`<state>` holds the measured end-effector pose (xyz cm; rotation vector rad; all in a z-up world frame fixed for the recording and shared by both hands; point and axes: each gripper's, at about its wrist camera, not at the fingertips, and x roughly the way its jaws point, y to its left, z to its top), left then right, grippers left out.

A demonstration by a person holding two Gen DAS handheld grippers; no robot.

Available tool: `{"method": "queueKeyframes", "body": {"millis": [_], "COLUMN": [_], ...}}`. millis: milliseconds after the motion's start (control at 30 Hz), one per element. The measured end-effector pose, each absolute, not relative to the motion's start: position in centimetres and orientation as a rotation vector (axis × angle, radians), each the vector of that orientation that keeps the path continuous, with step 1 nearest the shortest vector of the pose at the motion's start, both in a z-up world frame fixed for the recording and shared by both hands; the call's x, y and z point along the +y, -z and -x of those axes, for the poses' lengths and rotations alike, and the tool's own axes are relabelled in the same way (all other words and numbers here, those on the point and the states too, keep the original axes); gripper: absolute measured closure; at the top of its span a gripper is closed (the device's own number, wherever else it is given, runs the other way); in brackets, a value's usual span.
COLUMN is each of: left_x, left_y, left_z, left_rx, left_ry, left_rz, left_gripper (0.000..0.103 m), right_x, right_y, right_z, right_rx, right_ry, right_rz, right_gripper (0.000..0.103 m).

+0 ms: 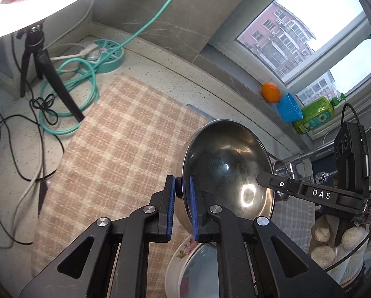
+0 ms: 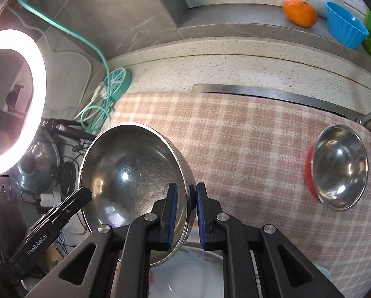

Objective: Organize plates and bowls

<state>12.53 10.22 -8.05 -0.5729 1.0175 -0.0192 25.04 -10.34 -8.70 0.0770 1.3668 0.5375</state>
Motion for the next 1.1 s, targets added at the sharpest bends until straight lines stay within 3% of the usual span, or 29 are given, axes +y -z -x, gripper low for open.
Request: {"method": "queueKeyframes", "body": {"millis": [1100], "left_x": [16.1], "left_y": [12.1], "left_z": [1.6], "left_rx": [1.03], "left_ry": [-0.207], "left_rz": [0.774], "left_gripper": [0.093], "right_x": [-0.1], "right_y": [12.7], "right_z": [-17.0], "right_rx": [1.49], "right_ry": [-0.746], "right_rz": [0.114], "right_gripper": [0.09]}}
